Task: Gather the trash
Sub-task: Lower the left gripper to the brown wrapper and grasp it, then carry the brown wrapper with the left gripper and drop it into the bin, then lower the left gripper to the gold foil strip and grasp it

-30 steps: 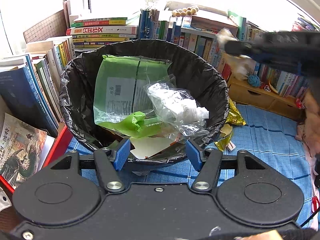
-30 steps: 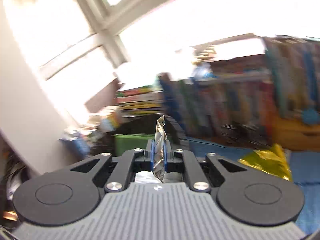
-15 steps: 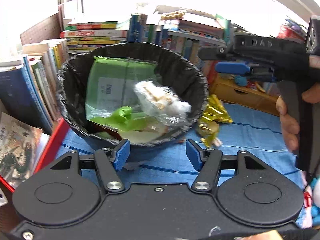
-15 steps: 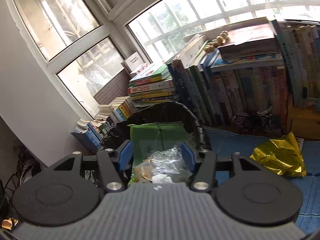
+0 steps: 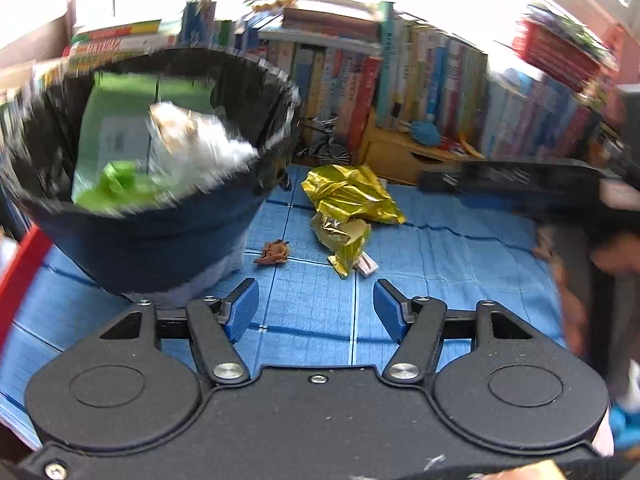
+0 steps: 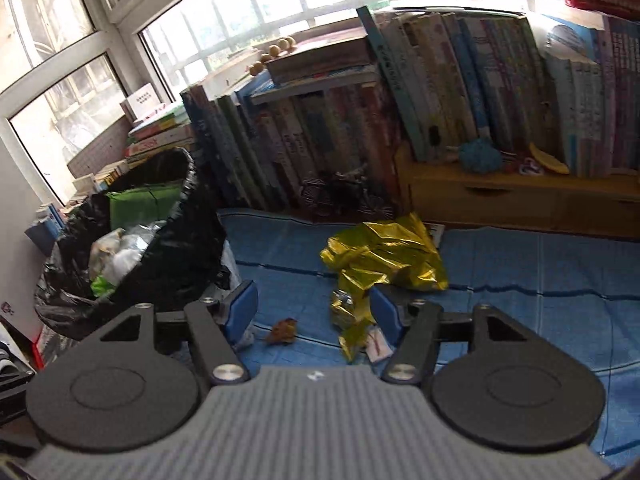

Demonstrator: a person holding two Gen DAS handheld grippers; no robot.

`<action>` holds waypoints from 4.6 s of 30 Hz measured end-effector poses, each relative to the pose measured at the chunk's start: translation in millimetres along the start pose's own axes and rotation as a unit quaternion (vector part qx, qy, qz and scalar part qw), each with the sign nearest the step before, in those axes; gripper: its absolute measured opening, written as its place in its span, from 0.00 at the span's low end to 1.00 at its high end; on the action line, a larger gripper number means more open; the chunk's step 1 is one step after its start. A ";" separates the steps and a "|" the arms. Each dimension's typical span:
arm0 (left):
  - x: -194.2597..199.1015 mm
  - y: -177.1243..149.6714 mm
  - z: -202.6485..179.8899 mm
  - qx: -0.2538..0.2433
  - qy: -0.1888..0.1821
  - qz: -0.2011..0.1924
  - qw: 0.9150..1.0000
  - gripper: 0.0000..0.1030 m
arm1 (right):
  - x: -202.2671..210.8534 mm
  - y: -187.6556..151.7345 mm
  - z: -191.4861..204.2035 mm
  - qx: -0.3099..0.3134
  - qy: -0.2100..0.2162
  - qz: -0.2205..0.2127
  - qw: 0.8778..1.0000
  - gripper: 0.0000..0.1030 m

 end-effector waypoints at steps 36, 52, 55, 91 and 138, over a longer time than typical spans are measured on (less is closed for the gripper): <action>-235.1 3.2 -55.1 0.032 0.189 0.007 0.982 0.46 | -65.8 -70.1 -99.5 -0.028 -0.019 0.043 0.998 0.73; -240.7 3.7 -52.0 0.028 0.214 0.019 0.976 0.27 | -69.8 -71.4 -101.1 -0.030 -0.022 0.048 0.998 0.73; -240.1 3.3 -51.2 0.024 0.219 0.019 0.975 0.21 | -70.1 -71.5 -100.8 -0.030 -0.022 0.048 0.998 0.73; -80.3 43.7 -64.9 -0.020 0.128 -0.098 0.987 0.07 | -72.1 -74.5 -108.3 -0.050 -0.036 0.046 0.997 0.73; -114.0 34.0 -72.6 -0.068 0.033 -0.003 0.997 0.42 | -71.9 -83.6 -92.9 0.026 -0.028 0.041 0.998 0.47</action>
Point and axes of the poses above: each gripper's, at about its wrist camera, not at the fingertips, and x roughly against the way its jaws point, z to its left, y to its top, the point moved 4 cm from there along -x, roughly the way its jaws point, and after that the axes turned 12 degrees about y, right-handed, at the moved point
